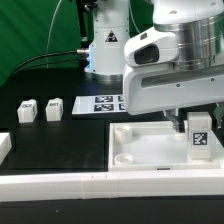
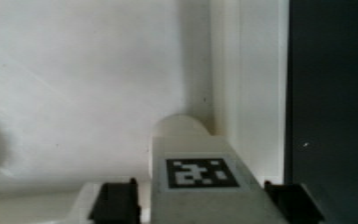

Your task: Assemble one leg

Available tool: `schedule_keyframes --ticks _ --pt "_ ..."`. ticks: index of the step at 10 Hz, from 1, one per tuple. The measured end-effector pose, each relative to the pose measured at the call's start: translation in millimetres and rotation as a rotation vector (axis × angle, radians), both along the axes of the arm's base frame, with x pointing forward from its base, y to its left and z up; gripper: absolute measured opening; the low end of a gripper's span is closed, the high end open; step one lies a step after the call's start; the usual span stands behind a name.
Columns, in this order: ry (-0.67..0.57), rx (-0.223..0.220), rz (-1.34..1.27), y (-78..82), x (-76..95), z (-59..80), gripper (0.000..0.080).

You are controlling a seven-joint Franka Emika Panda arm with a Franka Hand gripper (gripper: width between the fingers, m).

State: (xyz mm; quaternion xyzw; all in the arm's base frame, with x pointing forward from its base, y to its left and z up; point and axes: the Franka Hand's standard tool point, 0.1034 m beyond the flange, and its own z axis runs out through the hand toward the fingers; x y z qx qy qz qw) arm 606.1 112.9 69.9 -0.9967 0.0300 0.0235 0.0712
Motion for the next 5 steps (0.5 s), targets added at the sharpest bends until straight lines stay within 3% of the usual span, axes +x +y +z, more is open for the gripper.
schedule_keyframes --ticks 1,5 --pt "0.000 0.000 -0.001 -0.4 0.1 0.0 0.0291" --pt "0.006 -0.001 -0.044 -0.1 0.2 0.0 0.0291"
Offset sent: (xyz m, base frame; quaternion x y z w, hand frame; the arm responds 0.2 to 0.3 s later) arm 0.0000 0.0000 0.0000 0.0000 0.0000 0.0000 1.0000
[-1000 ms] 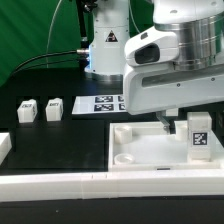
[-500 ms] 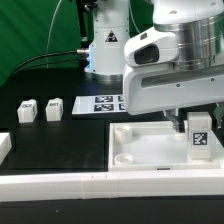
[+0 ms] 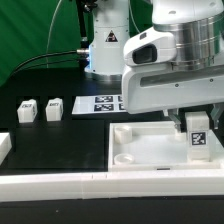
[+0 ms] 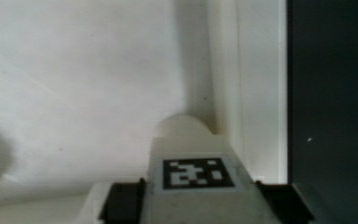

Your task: Assemble one leg

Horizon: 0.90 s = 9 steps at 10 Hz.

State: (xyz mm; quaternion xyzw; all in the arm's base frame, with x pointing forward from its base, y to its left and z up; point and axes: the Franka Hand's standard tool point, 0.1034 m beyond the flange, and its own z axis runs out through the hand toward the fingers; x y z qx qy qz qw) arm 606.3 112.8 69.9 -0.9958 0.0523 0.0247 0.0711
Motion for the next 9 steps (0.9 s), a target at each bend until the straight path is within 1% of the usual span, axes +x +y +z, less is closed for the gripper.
schedule_keyframes --ticks 3,5,9 --pt "0.059 -0.005 -0.412 4.1 -0.1 0.1 0.0291" --pt "0.089 -0.009 -0.606 5.6 -0.3 0.0 0.0292" --pt "0.177 -0.003 -1.129 9.3 -0.3 -1.6 0.0292"
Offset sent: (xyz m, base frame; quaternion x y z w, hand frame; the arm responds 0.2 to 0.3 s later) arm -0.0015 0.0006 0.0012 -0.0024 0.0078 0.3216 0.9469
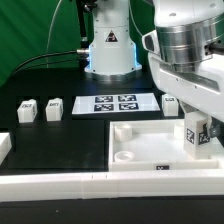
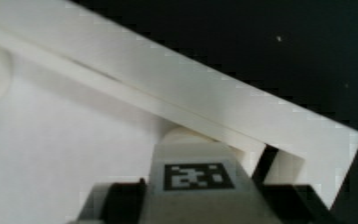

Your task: Assemble one leg

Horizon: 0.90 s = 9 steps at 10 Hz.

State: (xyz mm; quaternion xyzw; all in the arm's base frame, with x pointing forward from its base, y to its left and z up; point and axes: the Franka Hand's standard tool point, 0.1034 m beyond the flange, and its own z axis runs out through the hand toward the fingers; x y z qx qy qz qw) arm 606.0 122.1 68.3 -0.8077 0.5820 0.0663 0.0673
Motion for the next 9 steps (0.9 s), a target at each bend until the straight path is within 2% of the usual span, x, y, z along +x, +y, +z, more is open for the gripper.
schedule_keyframes --ticks 4,6,7,8,9 --pt "0.074 0.011 -0.446 2.6 0.7 -1.0 0.0292" --pt "0.078 0.010 -0.569 4.9 2.2 -1.3 0.0292" --pt "0.074 0.012 -0.547 5.2 2.2 -1.4 0.0292" --pt "0.074 0.012 -0.544 5.8 2.0 -1.5 0.0369" --pt "0.073 0.012 -0.538 6.1 2.0 -1.5 0.0506"
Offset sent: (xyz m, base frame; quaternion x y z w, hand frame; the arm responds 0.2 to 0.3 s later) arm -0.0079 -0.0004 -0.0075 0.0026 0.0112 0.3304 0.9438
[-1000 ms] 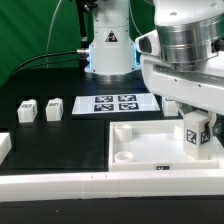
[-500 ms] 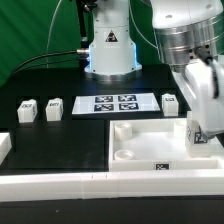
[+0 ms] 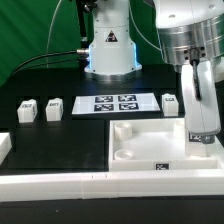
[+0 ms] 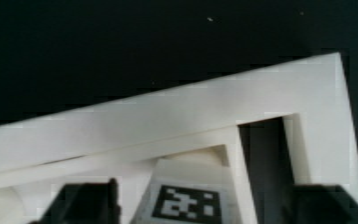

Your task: Assemble one leg

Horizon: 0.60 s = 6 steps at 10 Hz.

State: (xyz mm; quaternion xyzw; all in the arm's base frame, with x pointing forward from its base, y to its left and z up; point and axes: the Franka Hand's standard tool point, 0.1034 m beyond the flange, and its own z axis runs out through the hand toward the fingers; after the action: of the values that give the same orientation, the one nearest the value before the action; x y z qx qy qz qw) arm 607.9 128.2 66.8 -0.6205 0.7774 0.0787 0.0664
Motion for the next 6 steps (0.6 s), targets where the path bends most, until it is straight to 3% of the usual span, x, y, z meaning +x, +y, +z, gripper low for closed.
schedule_keyframes --ticks 1,2,6 --pt "-0.008 0.000 0.040 0.3 0.0 0.0 0.0506" --pt "-0.013 0.000 0.064 0.5 -0.1 0.0 0.0618" --pt "-0.095 0.005 0.549 -3.5 -1.2 0.4 0.0649"
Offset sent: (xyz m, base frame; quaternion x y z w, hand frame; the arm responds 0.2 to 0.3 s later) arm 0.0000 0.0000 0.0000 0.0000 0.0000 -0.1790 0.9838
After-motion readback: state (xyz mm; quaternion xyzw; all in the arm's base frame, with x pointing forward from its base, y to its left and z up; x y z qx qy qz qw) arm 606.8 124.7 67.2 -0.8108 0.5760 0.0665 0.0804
